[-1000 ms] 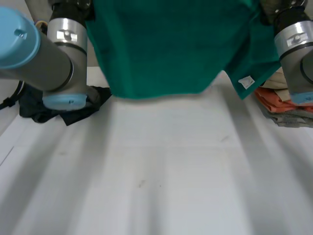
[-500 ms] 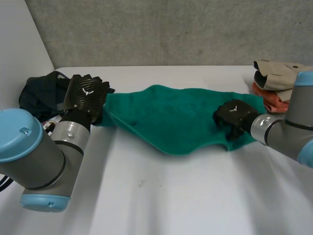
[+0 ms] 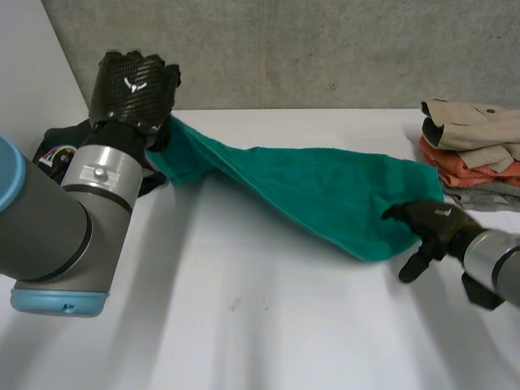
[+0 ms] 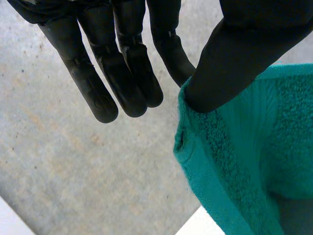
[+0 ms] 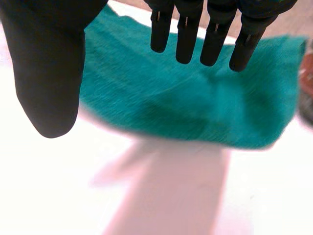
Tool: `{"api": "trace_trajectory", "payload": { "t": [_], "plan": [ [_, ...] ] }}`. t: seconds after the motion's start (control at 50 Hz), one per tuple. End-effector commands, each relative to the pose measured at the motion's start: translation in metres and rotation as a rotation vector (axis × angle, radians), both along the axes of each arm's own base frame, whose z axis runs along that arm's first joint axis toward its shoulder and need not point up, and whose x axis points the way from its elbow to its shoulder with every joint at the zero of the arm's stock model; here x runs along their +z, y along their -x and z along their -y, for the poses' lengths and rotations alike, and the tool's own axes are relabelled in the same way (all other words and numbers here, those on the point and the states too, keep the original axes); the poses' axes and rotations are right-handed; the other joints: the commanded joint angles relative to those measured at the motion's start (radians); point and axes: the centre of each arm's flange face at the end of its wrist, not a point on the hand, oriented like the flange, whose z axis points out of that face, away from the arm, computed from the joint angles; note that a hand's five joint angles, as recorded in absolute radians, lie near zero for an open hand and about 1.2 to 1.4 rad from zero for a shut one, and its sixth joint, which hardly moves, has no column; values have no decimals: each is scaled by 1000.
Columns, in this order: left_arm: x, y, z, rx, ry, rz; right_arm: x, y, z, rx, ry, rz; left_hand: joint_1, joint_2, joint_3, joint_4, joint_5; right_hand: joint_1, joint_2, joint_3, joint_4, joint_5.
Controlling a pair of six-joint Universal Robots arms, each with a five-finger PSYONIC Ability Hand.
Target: Fold the laundry.
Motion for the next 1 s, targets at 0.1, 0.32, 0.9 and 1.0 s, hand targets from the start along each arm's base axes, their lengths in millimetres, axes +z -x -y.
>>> {"api": "trace_trajectory", "payload": {
  "t": [0.1,0.32,0.9,1.0],
  "plan": [
    [42,22,-23,-84,61,-53,-15,-92,-40,100,24,299,238,199,205,197,228,-175,-180,-164,-158,-138],
    [72,17,-28,-74,118,-94,-42,-108,-6,-127,153,205,238,199,205,197,228,-33,-38,-22,-16,4],
    [64,-37,-16,73,65,-52,40,23,77,-145,368,-174,238,199,205,197,228,1047,1042,1058,1064,1084],
    [74,-42,-23,78,83,-64,72,23,66,-53,382,-213,238,199,205,197,228,1047,1042,1058,1064,1084]
  ]
}}
